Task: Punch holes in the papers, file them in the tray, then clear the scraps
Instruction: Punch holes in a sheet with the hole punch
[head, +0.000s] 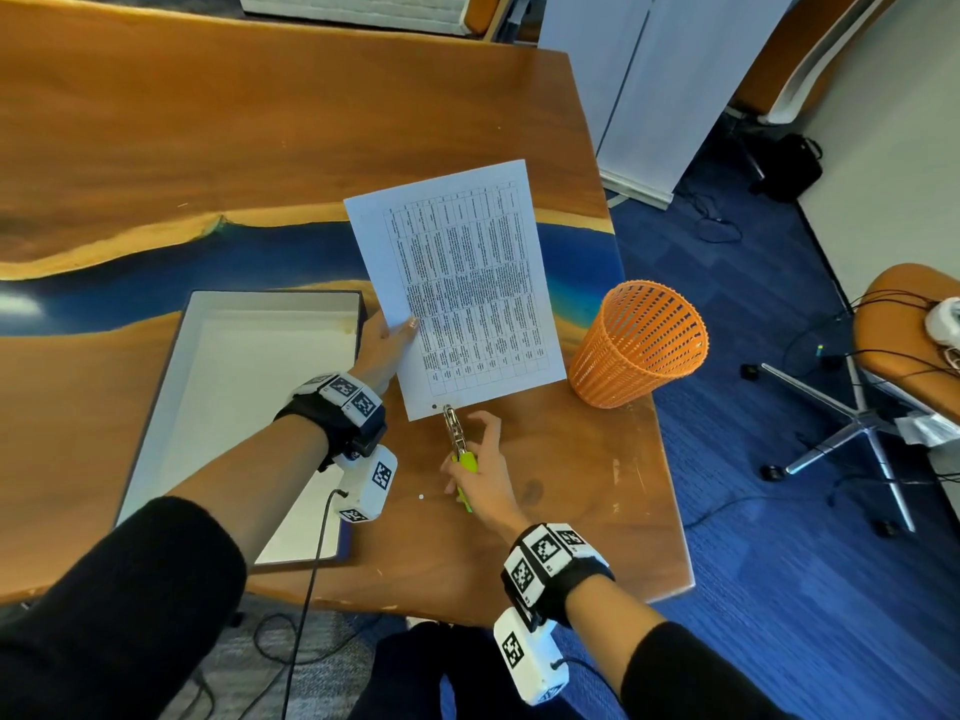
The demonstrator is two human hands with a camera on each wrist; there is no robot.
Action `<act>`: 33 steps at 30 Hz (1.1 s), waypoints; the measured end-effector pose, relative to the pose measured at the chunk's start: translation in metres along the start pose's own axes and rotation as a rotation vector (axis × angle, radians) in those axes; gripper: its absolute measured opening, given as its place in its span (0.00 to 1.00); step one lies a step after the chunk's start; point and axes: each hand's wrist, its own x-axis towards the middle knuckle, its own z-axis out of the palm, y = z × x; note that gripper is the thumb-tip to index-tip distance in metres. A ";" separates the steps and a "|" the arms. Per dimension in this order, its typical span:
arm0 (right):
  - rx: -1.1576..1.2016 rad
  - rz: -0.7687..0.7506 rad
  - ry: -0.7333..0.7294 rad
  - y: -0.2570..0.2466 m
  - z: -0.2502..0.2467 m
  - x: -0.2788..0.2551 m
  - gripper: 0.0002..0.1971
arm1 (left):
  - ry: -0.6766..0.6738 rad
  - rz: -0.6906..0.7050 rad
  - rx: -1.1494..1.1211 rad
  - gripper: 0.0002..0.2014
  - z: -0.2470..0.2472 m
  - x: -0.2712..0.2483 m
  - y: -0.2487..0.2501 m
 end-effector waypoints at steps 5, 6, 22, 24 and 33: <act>-0.063 0.141 0.035 0.008 -0.010 0.004 0.09 | -0.021 0.019 0.021 0.19 -0.009 0.005 -0.005; -0.054 0.150 0.041 0.007 -0.012 0.005 0.06 | -0.030 0.027 0.027 0.19 -0.011 0.006 -0.006; -0.067 0.177 0.070 0.006 -0.023 0.010 0.11 | -0.077 0.004 0.021 0.19 -0.014 0.005 -0.011; -0.086 0.176 0.064 0.006 -0.022 0.009 0.12 | -0.074 0.014 0.022 0.19 -0.014 0.005 -0.012; -0.124 0.141 0.061 0.001 -0.020 0.008 0.12 | -0.103 0.042 0.024 0.18 -0.014 0.004 -0.010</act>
